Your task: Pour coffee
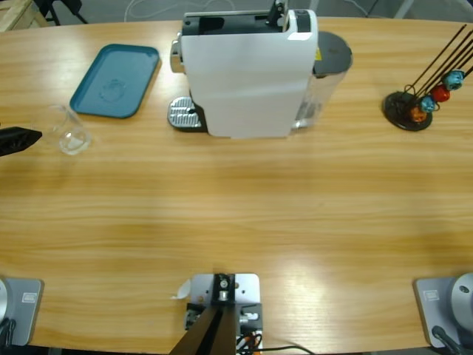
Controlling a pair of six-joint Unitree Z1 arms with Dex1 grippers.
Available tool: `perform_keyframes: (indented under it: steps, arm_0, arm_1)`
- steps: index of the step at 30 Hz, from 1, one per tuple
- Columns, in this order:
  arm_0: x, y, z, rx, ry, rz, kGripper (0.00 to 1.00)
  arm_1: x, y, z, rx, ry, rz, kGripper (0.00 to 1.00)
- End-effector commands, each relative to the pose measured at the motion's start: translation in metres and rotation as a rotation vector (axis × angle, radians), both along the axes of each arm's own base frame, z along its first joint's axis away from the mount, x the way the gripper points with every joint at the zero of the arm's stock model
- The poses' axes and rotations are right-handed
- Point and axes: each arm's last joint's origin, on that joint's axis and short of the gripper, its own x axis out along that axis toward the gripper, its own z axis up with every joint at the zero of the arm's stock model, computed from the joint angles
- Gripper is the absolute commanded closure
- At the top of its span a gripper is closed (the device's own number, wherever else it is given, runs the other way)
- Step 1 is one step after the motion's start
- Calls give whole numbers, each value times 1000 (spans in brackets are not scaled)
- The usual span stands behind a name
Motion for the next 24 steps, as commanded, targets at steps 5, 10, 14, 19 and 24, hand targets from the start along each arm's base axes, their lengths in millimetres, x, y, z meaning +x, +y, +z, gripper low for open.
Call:
perform_keyframes:
  steps: [5,10,14,19,24]
  arm_0:
    - [0,-1,-10,22,30,-10,13]
    - [0,-1,-10,22,31,-10,13]
    - [0,-1,-11,23,32,-10,17]
    - [0,-1,-10,22,31,-10,18]
    - [0,-1,-11,23,32,-10,18]
  arm_1:
    - [18,-19,-61,-67,-21,-486,1000]
    - [36,0,-74,-110,-39,-502,1000]
    - [51,19,-85,-146,-33,-471,1000]
    - [58,32,-90,-169,-32,-445,1000]
    - [57,50,-88,-189,-59,-388,1000]
